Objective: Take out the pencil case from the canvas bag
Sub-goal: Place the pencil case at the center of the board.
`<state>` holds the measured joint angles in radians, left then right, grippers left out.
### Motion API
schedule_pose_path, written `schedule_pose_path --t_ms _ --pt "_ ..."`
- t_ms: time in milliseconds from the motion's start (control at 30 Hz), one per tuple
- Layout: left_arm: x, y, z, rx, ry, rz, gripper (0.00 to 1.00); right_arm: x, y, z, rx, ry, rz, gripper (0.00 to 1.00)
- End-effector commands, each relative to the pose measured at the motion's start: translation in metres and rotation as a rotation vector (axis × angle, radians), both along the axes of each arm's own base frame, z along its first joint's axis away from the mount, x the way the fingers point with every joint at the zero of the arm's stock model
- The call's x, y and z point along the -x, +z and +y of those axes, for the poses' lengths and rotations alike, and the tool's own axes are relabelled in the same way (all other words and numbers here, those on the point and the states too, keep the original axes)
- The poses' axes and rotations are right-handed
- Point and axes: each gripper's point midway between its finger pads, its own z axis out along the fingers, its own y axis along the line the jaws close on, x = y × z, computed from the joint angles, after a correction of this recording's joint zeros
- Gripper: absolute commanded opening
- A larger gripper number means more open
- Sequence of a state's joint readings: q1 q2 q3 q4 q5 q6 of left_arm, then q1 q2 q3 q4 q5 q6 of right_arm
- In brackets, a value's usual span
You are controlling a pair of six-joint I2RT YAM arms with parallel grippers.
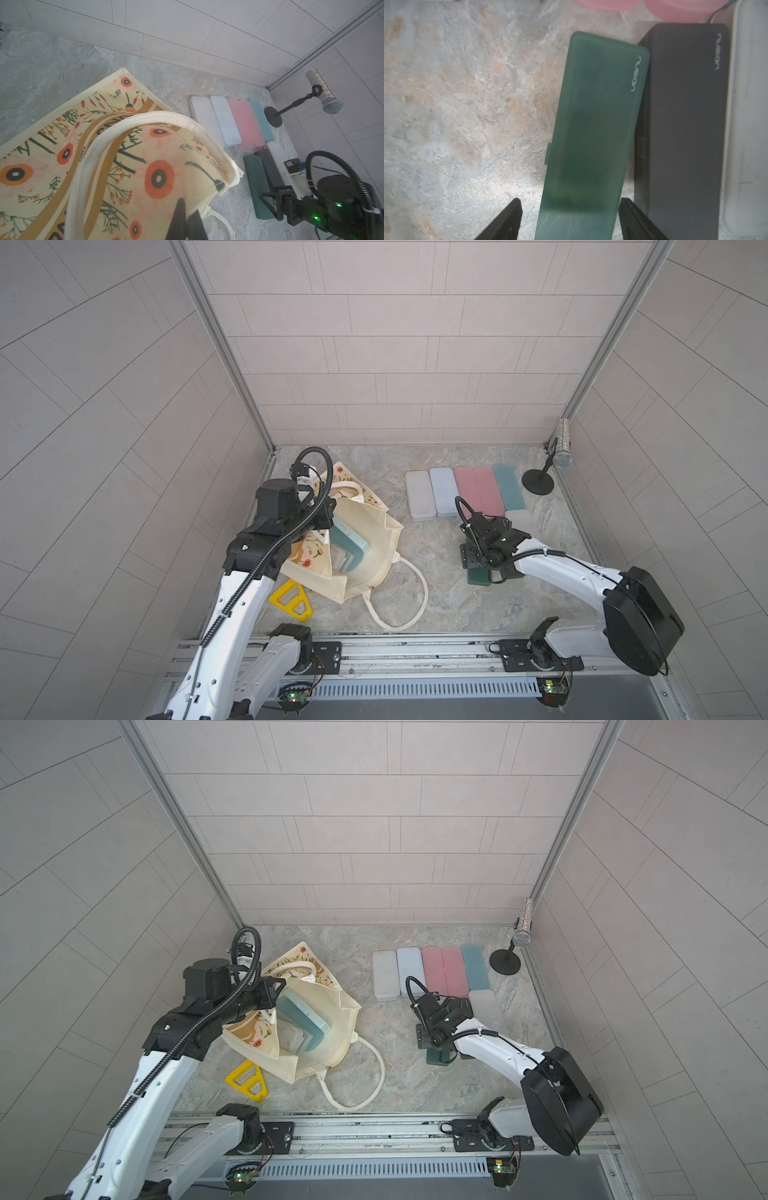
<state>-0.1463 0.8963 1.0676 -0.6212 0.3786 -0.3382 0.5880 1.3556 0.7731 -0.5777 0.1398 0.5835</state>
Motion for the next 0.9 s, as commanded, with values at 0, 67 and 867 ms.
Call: schedule_pose_path --t_ms 0,67,867 --pt "-0.001 0.042 -0.020 0.103 -0.088 -0.154 0.00 0.008 -0.006 -0.006 0.059 0.009 0.055 0.77" --pt "0.000 0.043 -0.022 0.112 -0.100 -0.161 0.00 0.009 -0.010 -0.006 0.070 0.008 0.073 0.76" --pt "-0.006 0.035 -0.026 0.069 -0.099 -0.131 0.00 -0.002 -0.022 -0.036 0.297 0.073 0.149 0.53"
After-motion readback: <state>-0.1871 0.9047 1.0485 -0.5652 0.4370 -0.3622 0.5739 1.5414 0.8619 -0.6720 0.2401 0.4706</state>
